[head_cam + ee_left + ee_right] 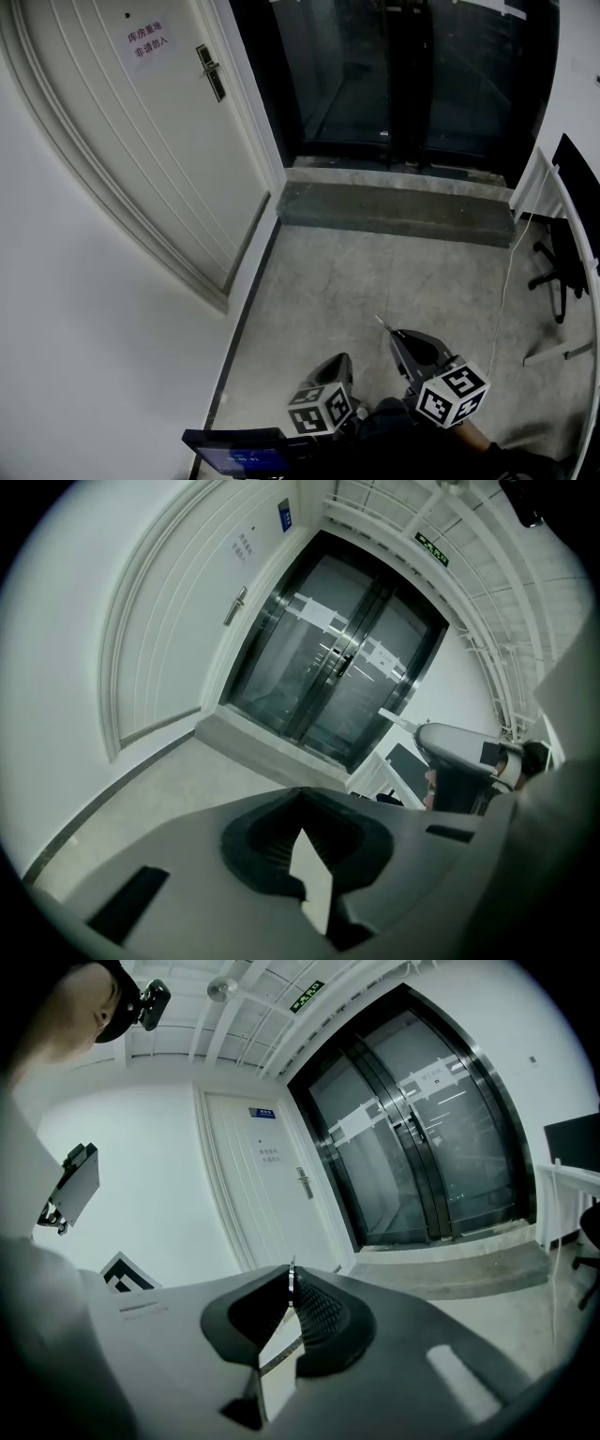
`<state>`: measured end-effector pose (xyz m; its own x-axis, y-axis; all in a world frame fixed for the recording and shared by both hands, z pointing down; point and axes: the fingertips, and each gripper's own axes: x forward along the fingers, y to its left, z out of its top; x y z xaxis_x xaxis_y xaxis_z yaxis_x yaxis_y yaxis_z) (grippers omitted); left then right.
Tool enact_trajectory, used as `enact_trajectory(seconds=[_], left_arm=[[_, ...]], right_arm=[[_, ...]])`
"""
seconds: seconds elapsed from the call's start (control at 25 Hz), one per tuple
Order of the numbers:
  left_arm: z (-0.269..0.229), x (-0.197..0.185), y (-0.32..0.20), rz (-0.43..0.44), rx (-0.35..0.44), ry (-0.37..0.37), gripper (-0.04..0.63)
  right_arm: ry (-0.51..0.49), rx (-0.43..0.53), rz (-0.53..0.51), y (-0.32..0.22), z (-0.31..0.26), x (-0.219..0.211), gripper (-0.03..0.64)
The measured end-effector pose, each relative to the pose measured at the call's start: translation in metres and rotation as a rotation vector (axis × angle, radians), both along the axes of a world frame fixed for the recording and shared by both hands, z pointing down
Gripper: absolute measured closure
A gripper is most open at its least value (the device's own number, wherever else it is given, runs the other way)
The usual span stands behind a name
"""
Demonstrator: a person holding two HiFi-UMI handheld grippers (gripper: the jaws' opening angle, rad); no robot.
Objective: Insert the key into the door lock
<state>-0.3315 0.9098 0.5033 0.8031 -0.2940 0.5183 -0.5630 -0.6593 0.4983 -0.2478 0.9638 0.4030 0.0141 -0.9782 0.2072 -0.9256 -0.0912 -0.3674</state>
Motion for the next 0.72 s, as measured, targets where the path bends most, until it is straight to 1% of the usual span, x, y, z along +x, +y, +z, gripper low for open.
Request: enact_trajectory(seconds=[0.16, 0.32, 0.44, 0.72], left_arm=[[0.009, 0.005, -0.017, -0.012, -0.027, -0.005, 0.595], [0.003, 0.027, -0.039, -0.008, -0.030, -0.003, 0.595], [0.002, 0.053, -0.063, -0.018, -0.019, 0.002, 0.595], [-0.010, 0.132, -0.126, -0.033, 0.020, 0.016, 0.595]], right_arm=[[0.009, -0.004, -0.002, -0.018, 0.004, 0.004, 0.604], [0.019, -0.002, -0.004, -0.041, 0.005, 0.024, 0.604], [0.023, 0.011, -0.017, -0.065, 0.003, 0.049, 0.604], [0.061, 0.029, -0.059, -0.126, -0.014, 0.126, 0.604]])
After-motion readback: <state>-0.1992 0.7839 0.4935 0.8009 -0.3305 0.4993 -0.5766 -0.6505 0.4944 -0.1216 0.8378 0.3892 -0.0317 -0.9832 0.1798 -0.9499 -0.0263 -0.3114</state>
